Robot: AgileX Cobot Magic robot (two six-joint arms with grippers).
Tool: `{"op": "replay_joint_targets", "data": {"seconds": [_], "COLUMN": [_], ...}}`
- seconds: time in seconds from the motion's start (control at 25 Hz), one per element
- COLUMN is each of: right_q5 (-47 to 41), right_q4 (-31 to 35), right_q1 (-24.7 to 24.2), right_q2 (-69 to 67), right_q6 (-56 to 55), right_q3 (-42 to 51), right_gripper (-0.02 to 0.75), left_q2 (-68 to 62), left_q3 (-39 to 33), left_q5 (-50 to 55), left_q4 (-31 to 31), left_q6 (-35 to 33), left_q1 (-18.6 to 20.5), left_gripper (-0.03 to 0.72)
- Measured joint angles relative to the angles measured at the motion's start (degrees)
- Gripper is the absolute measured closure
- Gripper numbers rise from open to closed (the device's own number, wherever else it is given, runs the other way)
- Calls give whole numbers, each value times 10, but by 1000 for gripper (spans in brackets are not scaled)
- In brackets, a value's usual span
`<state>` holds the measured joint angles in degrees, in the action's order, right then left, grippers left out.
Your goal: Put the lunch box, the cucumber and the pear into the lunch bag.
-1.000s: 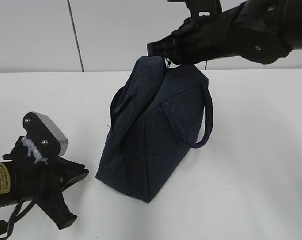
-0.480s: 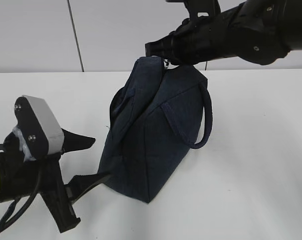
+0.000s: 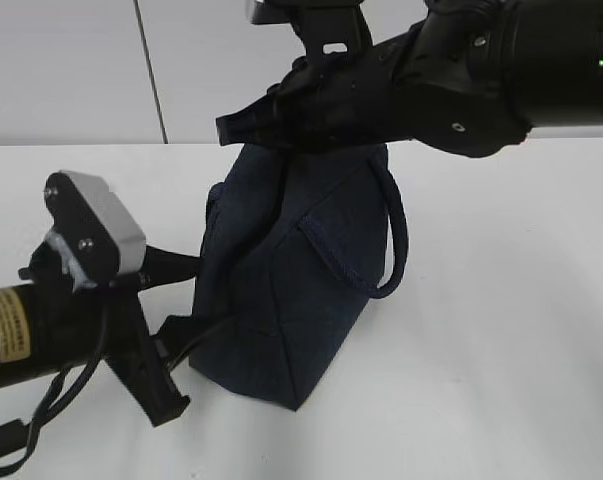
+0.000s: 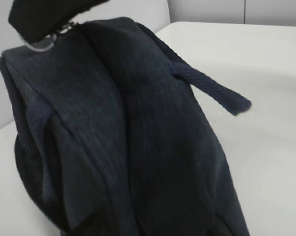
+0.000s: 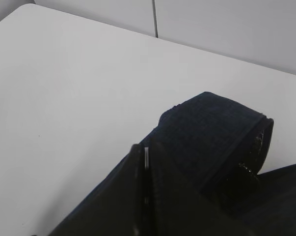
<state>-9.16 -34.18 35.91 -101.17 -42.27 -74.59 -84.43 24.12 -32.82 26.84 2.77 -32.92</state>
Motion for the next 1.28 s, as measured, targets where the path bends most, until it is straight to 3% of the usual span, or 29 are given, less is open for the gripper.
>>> {"op": "replay_joint_targets", "data": {"seconds": [0.32, 0.4, 0.52, 0.64, 0.84, 1.08, 1.28], "right_q5": [-18, -18, -18, -18, -8, 4, 23], "right_q4": [-4, -6, -7, -9, 2, 81, 108], "right_q1": [1, 1, 1, 1, -19, -70, -107], "right_q2": [0, 0, 0, 0, 0, 0, -1], "right_q6": [0, 0, 0, -9, -70, -83, -86], "right_q3": [-1, -1, -1, -1, -6, -6, -6], "right_gripper": [738, 738, 738, 738, 738, 738, 738], "left_q2": [-34, -34, -34, -34, -34, -34, -34], "left_q3": [61, 62, 62, 62, 63, 51, 19], "left_q5": [50, 44, 42, 43, 53, 38, -12], "left_q4": [-50, -54, -54, -55, -55, -61, -65], "left_q6": [-1, -1, -1, -1, -1, 20, 40], "left_q1": [0, 0, 0, -1, -1, -2, -2], "left_gripper": [334, 410, 603, 667, 685, 685, 685]}}
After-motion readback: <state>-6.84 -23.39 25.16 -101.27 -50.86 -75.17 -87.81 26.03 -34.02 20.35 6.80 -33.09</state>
